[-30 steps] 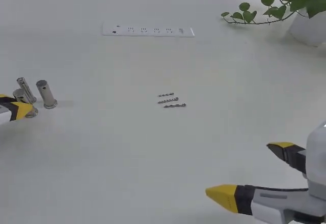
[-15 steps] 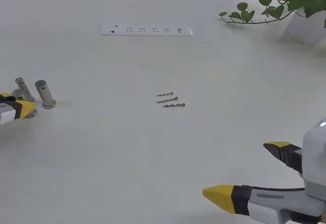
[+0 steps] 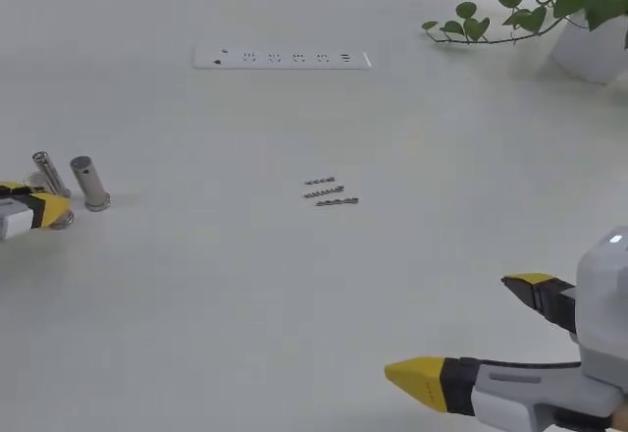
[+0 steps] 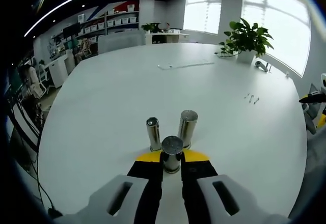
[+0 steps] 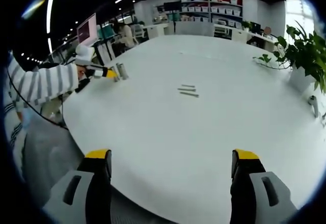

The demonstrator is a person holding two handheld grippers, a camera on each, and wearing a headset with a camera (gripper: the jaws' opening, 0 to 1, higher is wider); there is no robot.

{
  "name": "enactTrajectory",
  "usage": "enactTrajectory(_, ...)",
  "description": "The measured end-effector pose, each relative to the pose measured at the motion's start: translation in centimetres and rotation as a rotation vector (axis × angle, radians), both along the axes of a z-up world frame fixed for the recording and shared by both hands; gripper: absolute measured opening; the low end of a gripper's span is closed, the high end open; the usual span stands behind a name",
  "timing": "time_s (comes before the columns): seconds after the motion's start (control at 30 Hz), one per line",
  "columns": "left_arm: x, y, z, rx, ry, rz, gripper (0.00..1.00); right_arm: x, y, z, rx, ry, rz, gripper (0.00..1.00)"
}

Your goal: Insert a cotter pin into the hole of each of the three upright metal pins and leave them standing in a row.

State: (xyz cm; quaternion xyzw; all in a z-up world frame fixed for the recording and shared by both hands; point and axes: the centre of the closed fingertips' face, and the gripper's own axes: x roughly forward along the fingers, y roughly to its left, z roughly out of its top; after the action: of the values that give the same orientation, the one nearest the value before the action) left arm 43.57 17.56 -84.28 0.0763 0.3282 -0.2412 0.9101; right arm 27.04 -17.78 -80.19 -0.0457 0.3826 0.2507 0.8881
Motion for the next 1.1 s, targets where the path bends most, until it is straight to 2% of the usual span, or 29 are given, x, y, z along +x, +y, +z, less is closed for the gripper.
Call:
enactTrajectory(0.03,-0.2,-0.1,0.0,0.007,-0.002,-0.005,0.11,0.0,0.0,0.0,0.001,-0.001,0.0,0.99)
enactTrajectory(0.07,-0.3,-0.2,0.0,-0.01,0.014,0.009,0.11,0.0,0.1,0.0,0.002,-0.002,0.0,0.99)
enactTrajectory(0.1,-0.4,-0.3,0.0,-0.012,0.017,0.01,0.11,0.0,0.1,-0.1,0.004,-0.001,0.0,0.99)
enactTrajectory(0.2,-0.9,-0.4,0.0,0.018,0.018,-0.008,0.11,0.0,0.3,-0.2,0.01,-0.001,0.005,0.99)
enactTrajectory(0.33,-1.6,-0.6,0.0,0.014,0.03,-0.025,0.11,0.0,0.6,-0.2,0.013,-0.003,0.015,0.99)
enactTrajectory(0.37,-2.0,-0.9,0.0,0.016,0.029,-0.056,0.11,0.0,0.7,-0.1,0.015,-0.004,0.018,0.99)
enactTrajectory(0.43,-2.4,-1.2,0.0,0.016,0.031,-0.071,0.11,0.0,0.8,-0.1,0.017,-0.005,0.02,0.99)
enactTrajectory(0.57,-3.1,-1.7,0.1,-0.004,0.036,-0.067,0.11,0.0,0.9,-0.1,0.018,-0.006,0.025,0.98)
enactTrajectory(0.8,-4.7,-2.8,0.2,0.021,0.035,-0.128,0.11,0.0,1.2,-0.2,0.019,-0.007,0.037,0.98)
enactTrajectory(0.87,-5.2,-3.4,0.3,0.009,0.038,-0.144,0.11,-0.1,1.3,-0.2,0.021,-0.008,0.04,0.98)
enactTrajectory(0.97,-5.9,-4.4,0.8,-0.032,0.032,-0.179,0.11,-0.2,1.5,-0.3,0.026,-0.006,0.042,0.98)
enactTrajectory(1.1,-6.5,-5.4,1.1,-0.038,0.03,-0.209,0.11,-0.3,1.8,-0.4,0.029,-0.004,0.046,0.98)
